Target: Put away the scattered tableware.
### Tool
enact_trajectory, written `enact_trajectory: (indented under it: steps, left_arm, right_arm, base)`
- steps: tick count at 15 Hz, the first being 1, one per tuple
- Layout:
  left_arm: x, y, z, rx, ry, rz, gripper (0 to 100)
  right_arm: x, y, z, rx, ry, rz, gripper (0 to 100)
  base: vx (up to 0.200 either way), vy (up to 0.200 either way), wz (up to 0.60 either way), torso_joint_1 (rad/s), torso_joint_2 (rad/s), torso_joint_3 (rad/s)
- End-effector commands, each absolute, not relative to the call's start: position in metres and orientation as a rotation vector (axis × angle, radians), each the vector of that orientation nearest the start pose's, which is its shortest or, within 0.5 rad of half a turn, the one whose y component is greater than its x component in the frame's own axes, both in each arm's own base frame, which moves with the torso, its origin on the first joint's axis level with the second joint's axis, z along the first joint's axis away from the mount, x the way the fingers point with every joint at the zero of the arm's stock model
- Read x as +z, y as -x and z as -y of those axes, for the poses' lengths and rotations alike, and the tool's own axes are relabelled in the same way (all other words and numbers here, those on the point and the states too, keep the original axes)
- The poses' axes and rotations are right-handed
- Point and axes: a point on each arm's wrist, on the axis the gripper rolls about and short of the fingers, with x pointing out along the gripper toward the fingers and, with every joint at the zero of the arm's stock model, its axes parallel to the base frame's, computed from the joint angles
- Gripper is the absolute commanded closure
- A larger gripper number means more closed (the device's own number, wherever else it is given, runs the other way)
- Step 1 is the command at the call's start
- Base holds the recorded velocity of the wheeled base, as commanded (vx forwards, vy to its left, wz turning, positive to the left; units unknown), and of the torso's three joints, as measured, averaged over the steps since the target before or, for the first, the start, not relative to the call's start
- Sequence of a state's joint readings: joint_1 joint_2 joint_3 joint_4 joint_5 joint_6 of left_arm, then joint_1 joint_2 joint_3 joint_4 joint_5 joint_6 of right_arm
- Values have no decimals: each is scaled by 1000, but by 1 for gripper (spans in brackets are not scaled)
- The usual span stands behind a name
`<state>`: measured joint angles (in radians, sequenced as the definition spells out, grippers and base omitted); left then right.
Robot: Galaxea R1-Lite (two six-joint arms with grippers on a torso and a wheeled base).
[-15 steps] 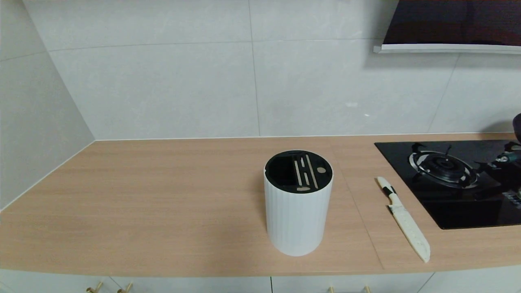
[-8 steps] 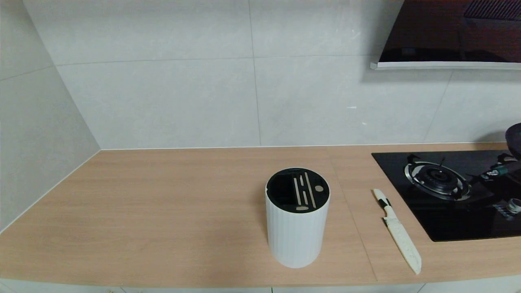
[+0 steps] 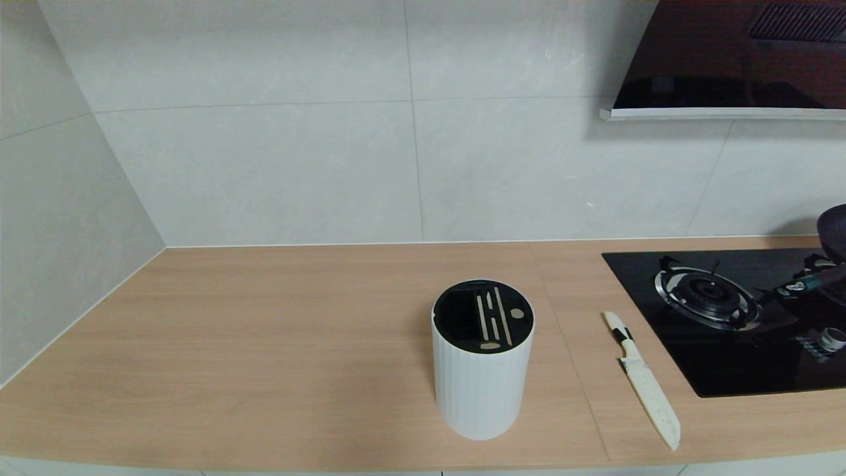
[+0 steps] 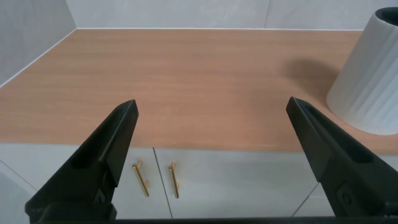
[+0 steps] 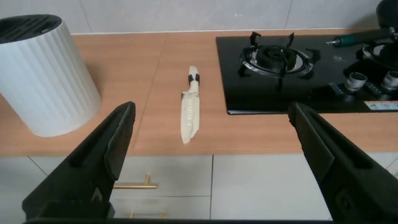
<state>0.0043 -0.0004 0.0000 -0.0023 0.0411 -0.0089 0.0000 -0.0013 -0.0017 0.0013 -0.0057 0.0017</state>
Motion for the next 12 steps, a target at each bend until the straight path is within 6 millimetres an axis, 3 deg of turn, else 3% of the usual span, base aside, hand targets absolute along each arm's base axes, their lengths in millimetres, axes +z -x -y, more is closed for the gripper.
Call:
enact_trajectory:
  steps: [1, 2, 3, 5, 9, 12]
  left_arm:
    - [76, 23, -1, 46, 9, 3, 0]
    - [76, 23, -1, 46, 9, 3, 0]
    - [76, 23, -1, 46, 9, 3, 0]
    - [76, 23, -1, 46, 9, 3, 0]
    - [76, 23, -1, 46, 9, 3, 0]
    - [76, 23, -1, 46, 9, 3, 0]
  right_arm:
    - [76, 23, 0, -6, 11, 0, 0]
    - [81, 24, 0, -5, 24, 23, 0]
    - [106, 29, 0, 18, 16, 74, 0]
    - [130, 21, 0, 83, -3, 24, 0]
    - [154, -29, -3, 117, 3, -256, 0]
    - [172, -93, -9, 149, 10, -468, 0]
  base:
    - [0, 0, 0, 0, 0, 0]
    - [0, 0, 0, 0, 0, 0]
    - [0, 0, 0, 0, 0, 0]
    - [0, 0, 0, 0, 0, 0]
    - [0, 0, 0, 0, 0, 0]
    - [0, 0, 0, 0, 0, 0]
